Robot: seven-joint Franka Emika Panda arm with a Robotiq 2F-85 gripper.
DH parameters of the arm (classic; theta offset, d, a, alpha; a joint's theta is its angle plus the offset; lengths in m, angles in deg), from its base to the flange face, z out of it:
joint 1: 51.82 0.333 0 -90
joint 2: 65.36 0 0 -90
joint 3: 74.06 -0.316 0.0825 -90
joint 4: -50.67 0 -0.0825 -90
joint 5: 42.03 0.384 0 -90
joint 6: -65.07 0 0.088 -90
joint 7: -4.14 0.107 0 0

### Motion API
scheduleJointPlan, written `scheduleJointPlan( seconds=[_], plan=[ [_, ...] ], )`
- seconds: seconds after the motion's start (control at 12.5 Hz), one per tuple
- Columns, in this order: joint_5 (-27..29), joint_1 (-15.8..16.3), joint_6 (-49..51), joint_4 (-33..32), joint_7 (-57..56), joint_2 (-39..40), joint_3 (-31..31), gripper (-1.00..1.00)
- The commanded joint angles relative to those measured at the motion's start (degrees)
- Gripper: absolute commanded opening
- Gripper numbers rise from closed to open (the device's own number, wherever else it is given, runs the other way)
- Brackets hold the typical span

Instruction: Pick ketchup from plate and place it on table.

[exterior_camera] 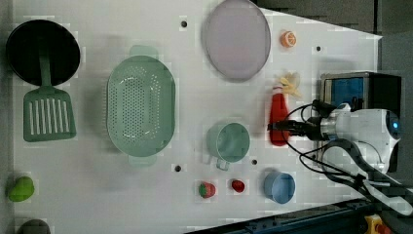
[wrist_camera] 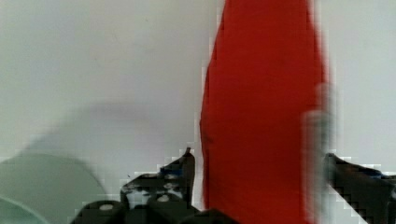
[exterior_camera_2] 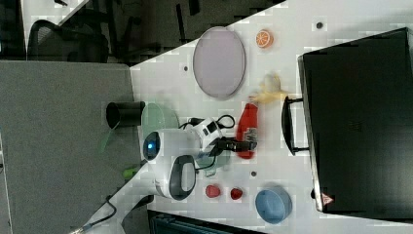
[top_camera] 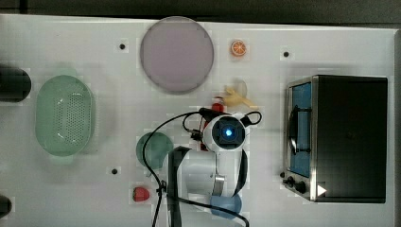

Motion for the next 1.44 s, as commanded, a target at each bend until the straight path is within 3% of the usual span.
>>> scheduleJointPlan(
  seconds=[0.08,0.56,0.88,1.2,1.44],
  plan=[
    [0.2,-0.3,-1.7,0.9,2.9,-2.5,0.1,1.00],
    [0.2,-0.2,10.0,5.6,21.1,-18.3,-0.8,1.00],
    [0.1,-0.2,30.0,13.6,35.0,-27.8,-1.1,1.00],
    [-0.1,-0.2,47.8,23.4,37.4,-30.5,-1.2,1.00],
    [-0.1,-0.2,52.3,25.9,37.4,-30.4,-1.5,1.00]
  ],
)
